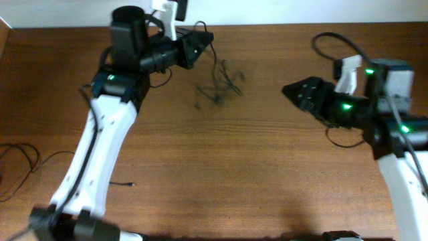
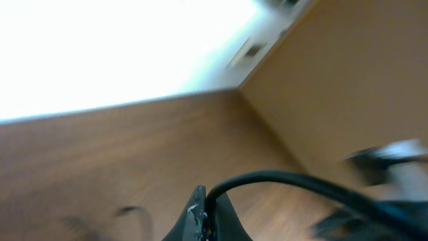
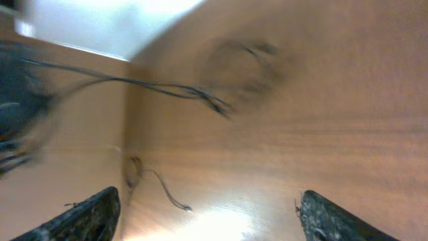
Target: Untangle cables
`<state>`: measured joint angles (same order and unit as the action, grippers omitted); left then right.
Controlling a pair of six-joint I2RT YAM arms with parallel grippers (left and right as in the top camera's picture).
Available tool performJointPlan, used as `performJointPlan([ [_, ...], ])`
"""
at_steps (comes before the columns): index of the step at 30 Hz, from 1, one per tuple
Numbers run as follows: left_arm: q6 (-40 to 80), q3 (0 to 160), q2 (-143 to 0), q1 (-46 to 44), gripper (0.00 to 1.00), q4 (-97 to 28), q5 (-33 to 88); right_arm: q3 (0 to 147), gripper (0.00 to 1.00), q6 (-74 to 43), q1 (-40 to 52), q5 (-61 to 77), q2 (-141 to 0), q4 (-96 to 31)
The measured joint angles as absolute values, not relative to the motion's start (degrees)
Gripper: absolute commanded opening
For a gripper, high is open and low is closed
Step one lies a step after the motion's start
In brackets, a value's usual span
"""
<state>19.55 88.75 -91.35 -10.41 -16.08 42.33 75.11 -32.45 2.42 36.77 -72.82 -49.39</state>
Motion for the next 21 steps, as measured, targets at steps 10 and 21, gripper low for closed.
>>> performJointPlan([
  [10,41.54,88.77,-83.83,-11.03,0.00,-9.80,40.51,75.05,0.99,-39.33,15.51,33.36,-86.32,-39.62],
  [21,41.98,88.68,-82.83,-11.03,0.00,2.20,41.23,75.07,0.56,-26.76,15.53,53.60,-86.32,-36.34],
])
